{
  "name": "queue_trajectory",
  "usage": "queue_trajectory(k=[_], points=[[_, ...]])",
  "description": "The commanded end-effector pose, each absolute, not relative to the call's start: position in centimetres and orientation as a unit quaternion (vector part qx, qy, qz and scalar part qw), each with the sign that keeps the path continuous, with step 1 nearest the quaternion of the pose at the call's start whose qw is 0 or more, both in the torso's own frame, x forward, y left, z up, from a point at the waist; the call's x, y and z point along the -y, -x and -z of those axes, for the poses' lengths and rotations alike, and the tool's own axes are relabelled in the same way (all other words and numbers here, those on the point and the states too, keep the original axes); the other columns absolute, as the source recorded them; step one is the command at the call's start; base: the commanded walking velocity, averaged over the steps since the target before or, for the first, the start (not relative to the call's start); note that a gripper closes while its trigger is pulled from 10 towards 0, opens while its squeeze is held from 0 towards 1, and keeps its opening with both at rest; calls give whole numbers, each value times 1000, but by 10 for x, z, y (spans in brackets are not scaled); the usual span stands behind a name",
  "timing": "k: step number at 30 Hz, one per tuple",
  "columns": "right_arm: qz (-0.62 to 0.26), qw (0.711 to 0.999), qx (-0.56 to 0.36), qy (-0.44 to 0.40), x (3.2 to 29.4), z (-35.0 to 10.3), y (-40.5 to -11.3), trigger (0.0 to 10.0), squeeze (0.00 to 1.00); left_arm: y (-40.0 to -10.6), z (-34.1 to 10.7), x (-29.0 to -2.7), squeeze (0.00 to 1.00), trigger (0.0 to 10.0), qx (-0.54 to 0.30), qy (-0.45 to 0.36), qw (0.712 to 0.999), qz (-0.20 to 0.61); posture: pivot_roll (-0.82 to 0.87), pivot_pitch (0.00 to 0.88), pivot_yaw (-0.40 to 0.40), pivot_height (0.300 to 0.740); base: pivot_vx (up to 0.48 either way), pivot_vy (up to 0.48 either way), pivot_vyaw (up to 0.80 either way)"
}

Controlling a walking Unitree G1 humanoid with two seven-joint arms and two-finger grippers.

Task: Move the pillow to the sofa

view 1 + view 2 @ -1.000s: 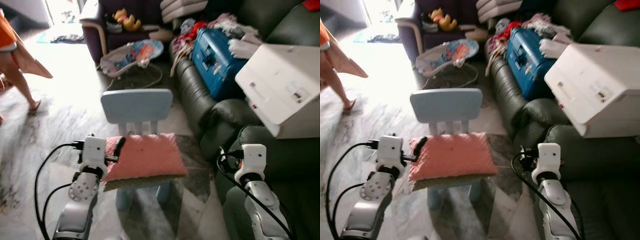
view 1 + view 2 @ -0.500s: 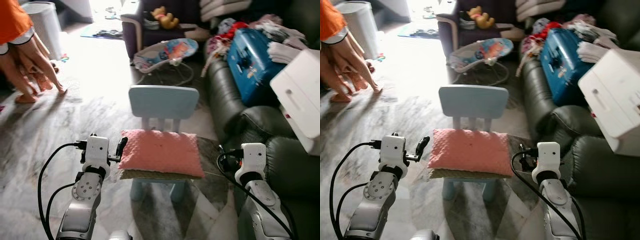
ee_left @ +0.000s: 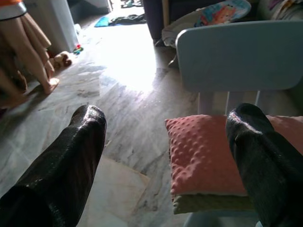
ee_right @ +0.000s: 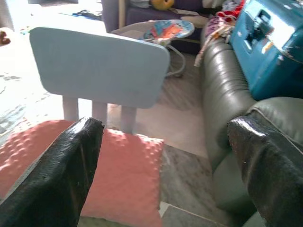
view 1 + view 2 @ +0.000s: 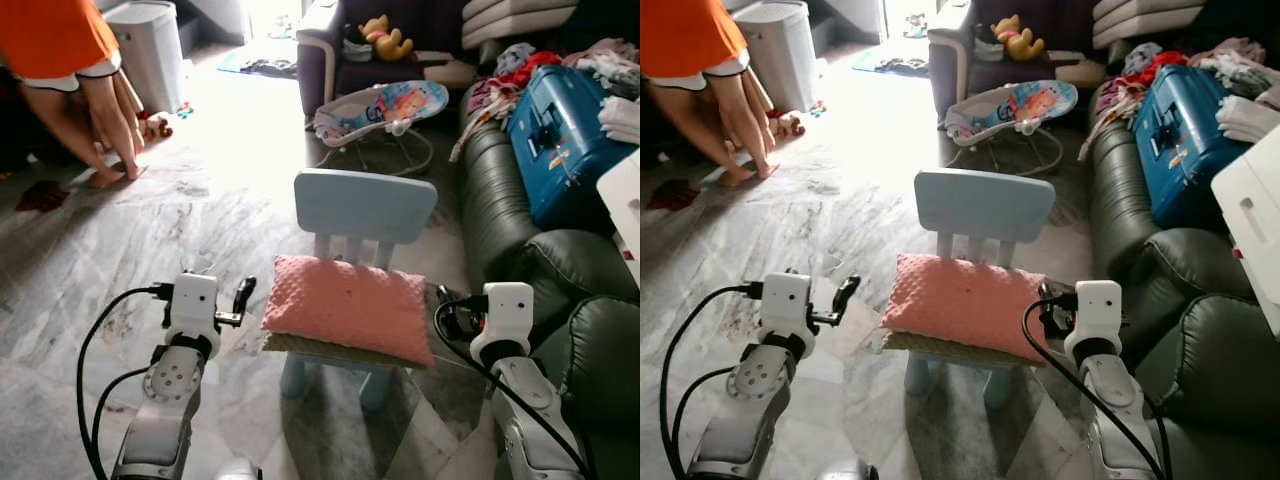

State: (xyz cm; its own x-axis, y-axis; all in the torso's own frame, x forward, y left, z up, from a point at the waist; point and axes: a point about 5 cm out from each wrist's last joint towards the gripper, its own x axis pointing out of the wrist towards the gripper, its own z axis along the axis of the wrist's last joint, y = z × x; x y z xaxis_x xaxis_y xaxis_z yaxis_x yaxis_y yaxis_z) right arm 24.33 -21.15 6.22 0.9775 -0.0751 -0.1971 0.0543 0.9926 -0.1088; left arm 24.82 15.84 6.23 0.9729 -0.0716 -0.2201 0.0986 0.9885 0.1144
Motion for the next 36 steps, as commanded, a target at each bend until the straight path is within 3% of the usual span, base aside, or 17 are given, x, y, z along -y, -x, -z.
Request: queue_trajectory(k=[1, 10, 36], points=[[43, 993, -102, 46, 214, -62, -243, 10000, 0, -249, -63, -160, 0, 10000, -108, -63, 991, 46, -52, 0, -38, 740, 0, 0, 0], [46, 992, -106, 44, 215, -60, -242, 10000, 0, -247, -63, -160, 0, 10000, -113, -60, 990, 51, -53, 0, -35, 740, 166, 0, -319], [44, 992, -110, 49, 216, -59, -239, 10000, 0, -245, -61, -156, 0, 10000, -118, -55, 990, 55, -59, 0, -37, 740, 406, 0, -91]])
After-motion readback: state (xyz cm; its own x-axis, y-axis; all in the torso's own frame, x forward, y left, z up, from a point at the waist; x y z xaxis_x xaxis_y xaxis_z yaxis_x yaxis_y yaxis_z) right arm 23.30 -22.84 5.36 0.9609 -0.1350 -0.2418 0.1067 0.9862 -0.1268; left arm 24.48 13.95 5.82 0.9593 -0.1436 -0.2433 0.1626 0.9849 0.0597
